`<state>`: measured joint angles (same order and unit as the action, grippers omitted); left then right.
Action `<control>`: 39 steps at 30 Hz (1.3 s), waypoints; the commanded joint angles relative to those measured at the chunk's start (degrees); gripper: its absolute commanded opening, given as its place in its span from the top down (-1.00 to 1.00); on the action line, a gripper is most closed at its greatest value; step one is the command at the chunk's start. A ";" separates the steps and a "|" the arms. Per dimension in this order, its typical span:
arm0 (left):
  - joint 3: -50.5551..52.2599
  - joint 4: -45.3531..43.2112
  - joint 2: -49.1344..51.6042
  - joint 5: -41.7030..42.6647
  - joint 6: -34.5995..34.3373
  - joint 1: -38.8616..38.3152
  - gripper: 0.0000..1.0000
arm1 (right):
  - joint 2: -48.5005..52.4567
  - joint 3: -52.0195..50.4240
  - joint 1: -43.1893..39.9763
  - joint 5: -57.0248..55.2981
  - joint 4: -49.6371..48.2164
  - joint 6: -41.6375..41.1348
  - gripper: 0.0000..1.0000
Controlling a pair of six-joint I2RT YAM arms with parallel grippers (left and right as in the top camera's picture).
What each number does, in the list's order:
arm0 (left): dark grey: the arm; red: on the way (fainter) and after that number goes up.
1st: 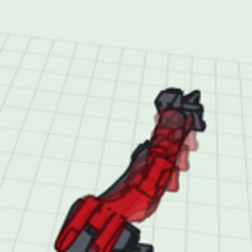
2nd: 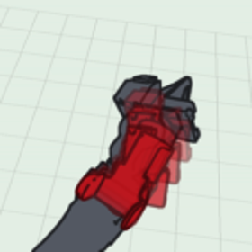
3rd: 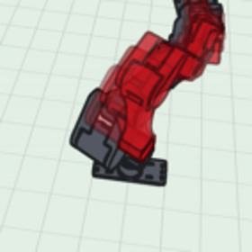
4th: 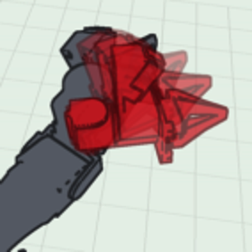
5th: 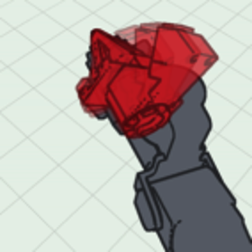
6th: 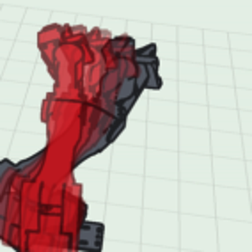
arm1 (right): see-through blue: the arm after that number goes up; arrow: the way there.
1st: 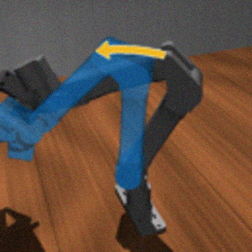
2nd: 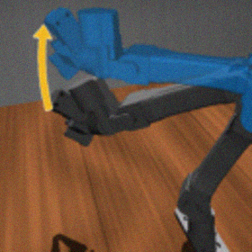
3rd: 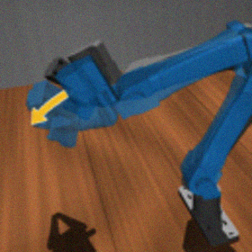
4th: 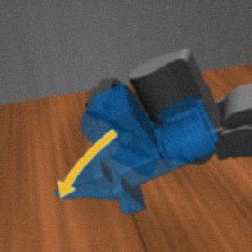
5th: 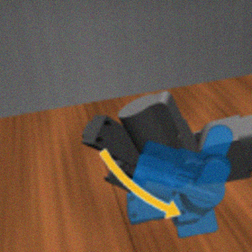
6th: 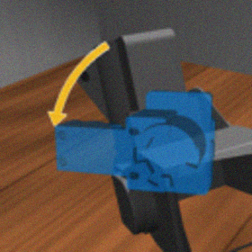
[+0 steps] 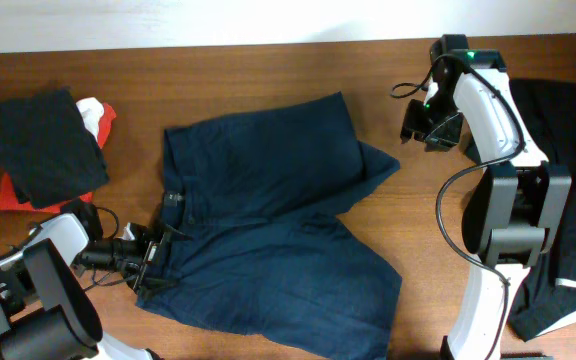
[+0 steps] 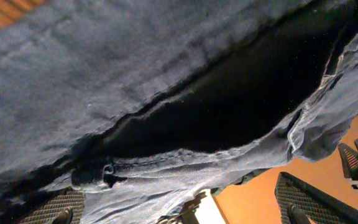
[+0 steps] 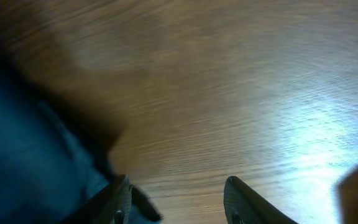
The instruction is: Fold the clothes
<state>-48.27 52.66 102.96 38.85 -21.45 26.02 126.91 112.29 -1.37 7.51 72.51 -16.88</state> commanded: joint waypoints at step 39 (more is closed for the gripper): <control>-21.00 -19.06 13.40 -26.67 20.61 -24.11 -0.98 | 0.66 -6.19 -1.49 16.28 -7.21 16.63 -0.18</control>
<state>-71.64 30.83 113.25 13.82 -0.16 1.19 127.07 106.94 -5.82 18.48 69.04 -3.53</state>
